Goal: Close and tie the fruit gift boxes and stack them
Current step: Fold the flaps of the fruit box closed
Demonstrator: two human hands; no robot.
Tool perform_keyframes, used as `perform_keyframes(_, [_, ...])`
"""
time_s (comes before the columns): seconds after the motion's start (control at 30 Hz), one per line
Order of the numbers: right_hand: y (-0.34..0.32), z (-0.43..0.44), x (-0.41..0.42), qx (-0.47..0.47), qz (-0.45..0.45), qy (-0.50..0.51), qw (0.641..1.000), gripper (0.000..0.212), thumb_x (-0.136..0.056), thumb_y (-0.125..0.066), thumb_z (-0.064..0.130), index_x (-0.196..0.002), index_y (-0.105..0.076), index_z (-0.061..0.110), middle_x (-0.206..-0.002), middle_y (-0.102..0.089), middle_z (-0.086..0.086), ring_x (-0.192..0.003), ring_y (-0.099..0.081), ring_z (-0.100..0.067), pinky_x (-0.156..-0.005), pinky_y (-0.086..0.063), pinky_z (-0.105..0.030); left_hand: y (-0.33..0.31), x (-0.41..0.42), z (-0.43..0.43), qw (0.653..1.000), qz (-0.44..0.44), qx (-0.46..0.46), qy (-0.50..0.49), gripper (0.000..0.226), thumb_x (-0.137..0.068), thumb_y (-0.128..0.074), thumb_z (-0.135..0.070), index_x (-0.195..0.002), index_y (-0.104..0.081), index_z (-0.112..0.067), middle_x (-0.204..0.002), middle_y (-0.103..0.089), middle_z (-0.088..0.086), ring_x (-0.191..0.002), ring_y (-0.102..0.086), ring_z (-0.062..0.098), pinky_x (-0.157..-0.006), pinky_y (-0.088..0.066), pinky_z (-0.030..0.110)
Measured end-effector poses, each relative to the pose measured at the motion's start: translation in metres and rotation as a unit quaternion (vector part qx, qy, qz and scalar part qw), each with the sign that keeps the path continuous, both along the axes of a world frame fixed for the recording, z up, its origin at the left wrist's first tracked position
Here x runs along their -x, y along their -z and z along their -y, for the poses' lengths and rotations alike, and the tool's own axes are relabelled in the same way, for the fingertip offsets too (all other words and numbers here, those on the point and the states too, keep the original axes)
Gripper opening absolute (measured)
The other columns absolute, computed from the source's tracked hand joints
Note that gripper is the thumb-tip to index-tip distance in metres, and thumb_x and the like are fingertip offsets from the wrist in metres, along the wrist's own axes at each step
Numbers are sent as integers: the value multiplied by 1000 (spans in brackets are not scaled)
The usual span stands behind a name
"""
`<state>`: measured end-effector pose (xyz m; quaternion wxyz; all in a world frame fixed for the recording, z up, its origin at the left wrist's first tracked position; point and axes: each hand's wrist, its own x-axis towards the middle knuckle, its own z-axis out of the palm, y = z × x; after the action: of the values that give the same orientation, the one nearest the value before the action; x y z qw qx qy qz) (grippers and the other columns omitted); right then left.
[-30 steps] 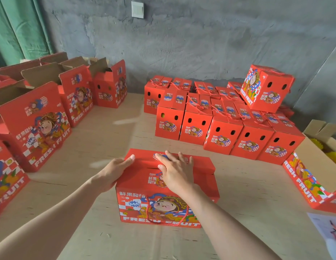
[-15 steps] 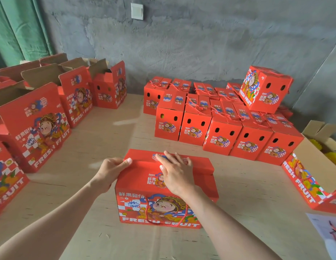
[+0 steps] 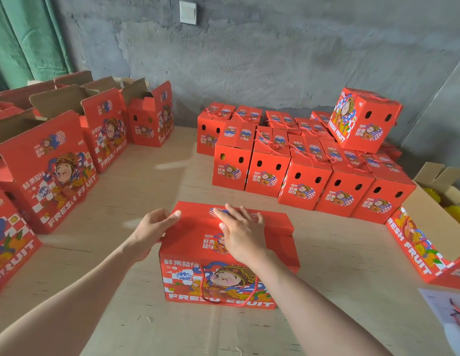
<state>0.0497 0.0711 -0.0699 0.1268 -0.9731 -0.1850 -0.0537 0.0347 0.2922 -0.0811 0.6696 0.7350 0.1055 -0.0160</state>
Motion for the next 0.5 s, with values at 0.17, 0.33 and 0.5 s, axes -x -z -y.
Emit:
perform_keyframes(0.17, [-1, -1, 0, -7, -4, 1, 1000, 44, -103, -34, 31, -145, -30, 43, -156, -26, 9, -145, -20, -25, -113, -8, -55, 2, 2, 5, 997, 35, -10, -62, 29, -86, -67, -29, -77, -50, -8, -71, -61, 6, -59, -56, 14, -48, -45, 23])
perform_keyframes(0.33, [-1, -2, 0, -6, -9, 1, 1000, 44, -103, -35, 30, -146, -30, 42, -156, -26, 8, -146, -18, -26, -114, -7, -56, -1, 2, 7, 995, -10, 72, -75, 29, -86, -68, -24, -70, -48, -12, -64, -60, 4, -60, -57, 17, -54, -45, 28])
perform_keyframes(0.5, [-5, -1, -5, 0, -27, -20, 999, 45, -103, -36, 31, -147, -30, 38, -156, -27, 4, -145, -20, -27, -116, -8, -50, -2, 6, 14, 991, -23, 82, -105, 29, -87, -68, -26, -70, -47, -13, -64, -63, 5, -53, -60, 17, -44, -48, 27])
